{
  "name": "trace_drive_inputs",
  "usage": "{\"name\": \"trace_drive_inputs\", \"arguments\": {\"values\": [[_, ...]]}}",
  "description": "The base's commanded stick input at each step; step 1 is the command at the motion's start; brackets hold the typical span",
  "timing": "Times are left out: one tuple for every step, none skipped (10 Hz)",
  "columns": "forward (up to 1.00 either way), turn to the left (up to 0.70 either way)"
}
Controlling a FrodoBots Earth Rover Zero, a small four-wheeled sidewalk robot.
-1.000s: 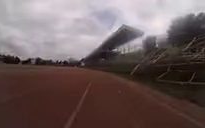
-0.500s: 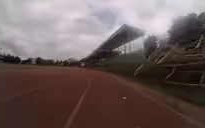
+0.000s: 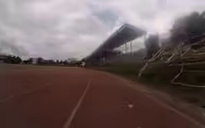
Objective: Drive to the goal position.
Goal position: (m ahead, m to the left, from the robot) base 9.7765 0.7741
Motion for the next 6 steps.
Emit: {"name": "trace_drive_inputs", "arguments": {"values": [[0.85, 0.00], [0.85, 0.00], [0.85, 0.00], [0.85, 0.00], [0.85, 0.00], [0.85, 0.00]]}}
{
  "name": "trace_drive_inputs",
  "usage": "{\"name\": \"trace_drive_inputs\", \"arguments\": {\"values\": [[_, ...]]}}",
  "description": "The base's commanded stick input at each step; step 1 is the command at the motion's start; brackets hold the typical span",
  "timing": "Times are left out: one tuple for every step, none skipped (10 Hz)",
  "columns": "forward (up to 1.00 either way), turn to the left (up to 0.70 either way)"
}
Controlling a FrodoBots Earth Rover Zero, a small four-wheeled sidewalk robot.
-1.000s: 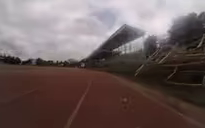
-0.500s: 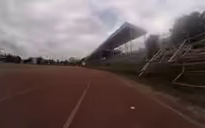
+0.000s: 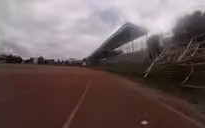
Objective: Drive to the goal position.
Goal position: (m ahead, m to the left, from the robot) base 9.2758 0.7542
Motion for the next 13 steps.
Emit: {"name": "trace_drive_inputs", "arguments": {"values": [[0.85, 0.00], [0.85, 0.00], [0.85, 0.00], [0.85, 0.00], [0.85, 0.00], [0.85, 0.00], [0.85, 0.00], [0.85, 0.00], [0.85, 0.00], [0.85, 0.00], [0.85, 0.00], [0.85, 0.00], [0.85, 0.00]]}}
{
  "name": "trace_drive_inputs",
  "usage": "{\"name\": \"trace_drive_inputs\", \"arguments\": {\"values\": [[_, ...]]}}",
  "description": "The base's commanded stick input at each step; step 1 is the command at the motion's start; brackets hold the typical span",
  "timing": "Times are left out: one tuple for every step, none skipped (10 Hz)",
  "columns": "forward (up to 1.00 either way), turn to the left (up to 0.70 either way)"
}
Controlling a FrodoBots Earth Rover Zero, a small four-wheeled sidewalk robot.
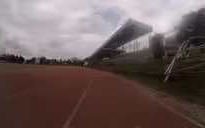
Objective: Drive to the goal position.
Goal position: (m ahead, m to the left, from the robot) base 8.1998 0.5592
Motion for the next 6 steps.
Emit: {"name": "trace_drive_inputs", "arguments": {"values": [[0.85, 0.00], [0.85, 0.00], [0.85, 0.00], [0.85, 0.00], [0.85, 0.00], [0.85, 0.00]]}}
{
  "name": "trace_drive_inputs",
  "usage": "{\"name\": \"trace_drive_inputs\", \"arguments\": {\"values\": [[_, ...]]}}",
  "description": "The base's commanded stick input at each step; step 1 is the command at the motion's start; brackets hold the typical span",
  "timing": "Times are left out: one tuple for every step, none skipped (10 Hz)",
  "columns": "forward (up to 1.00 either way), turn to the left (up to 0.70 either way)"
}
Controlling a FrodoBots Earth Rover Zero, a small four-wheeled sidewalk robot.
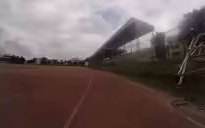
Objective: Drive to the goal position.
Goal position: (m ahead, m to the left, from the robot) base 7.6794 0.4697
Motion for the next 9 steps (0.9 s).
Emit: {"name": "trace_drive_inputs", "arguments": {"values": [[0.85, 0.00], [0.85, 0.00], [0.85, 0.00], [0.85, 0.00], [0.85, -0.18], [0.85, -0.18], [0.85, -0.11], [0.85, -0.02], [0.85, 0.00]]}}
